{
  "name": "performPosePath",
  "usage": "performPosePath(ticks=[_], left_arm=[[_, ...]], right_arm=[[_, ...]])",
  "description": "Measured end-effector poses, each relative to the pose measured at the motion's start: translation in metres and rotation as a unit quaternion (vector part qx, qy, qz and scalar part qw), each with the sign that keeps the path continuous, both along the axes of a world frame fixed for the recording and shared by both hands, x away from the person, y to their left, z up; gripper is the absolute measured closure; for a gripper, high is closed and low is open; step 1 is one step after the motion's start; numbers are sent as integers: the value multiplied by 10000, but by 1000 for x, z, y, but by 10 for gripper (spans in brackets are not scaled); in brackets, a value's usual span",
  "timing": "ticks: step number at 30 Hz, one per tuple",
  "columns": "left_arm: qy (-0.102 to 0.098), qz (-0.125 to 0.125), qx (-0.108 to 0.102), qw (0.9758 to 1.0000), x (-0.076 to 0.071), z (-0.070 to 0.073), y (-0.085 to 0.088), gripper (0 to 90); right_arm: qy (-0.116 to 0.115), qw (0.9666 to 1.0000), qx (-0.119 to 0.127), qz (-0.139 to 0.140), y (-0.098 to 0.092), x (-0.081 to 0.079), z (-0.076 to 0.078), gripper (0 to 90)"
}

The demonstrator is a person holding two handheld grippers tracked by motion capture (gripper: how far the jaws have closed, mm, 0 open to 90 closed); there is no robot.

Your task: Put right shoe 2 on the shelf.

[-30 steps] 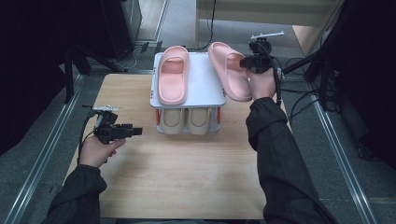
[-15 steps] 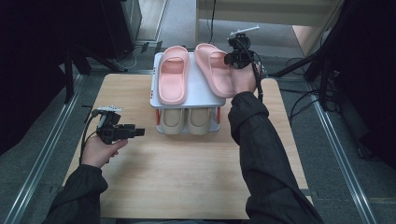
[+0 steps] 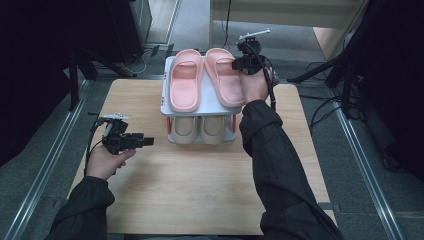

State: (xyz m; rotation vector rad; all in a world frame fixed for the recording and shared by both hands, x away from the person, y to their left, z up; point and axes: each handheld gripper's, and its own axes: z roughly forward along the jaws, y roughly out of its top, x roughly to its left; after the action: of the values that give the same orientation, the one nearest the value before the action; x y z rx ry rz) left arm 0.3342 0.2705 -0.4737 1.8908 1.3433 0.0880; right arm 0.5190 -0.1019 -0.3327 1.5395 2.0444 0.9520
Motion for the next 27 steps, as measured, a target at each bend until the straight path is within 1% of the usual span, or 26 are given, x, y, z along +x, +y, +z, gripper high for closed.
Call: performPosePath(ticks=[2, 5, 8, 10, 14, 16, 21, 24, 27], left_arm=[[15, -10, 3, 10000, 0, 0, 0, 393], [28, -40, 16, 10000, 0, -1, -1, 393], [18, -53, 39, 10000, 0, -1, -2, 393], [12, -54, 40, 10000, 0, -1, -2, 393], [24, -47, 35, 10000, 1, -1, -1, 393], [27, -41, 32, 10000, 1, -1, -1, 393], [27, -48, 52, 10000, 1, -1, -1, 393], [27, -51, 48, 10000, 1, -1, -1, 393], [40, -41, 41, 10000, 1, -2, -1, 393]], right_arm=[[-72, 9999, 10, 107, 0, -3, -1, 664], [-80, 9998, 39, 197, 1, -5, 0, 623], [-106, 9994, 57, 329, 4, -9, 2, 606], [-147, 9990, 116, 397, 5, -13, 2, 599], [-151, 9982, 251, 533, 6, -18, 0, 587], [-222, 9977, 270, 581, 7, -21, -1, 580], [-221, 9965, 343, 725, 9, -26, 0, 576], [-291, 9960, 321, 779, 11, -27, -1, 571], [-335, 9951, 451, 820, 8, -27, -4, 561]])
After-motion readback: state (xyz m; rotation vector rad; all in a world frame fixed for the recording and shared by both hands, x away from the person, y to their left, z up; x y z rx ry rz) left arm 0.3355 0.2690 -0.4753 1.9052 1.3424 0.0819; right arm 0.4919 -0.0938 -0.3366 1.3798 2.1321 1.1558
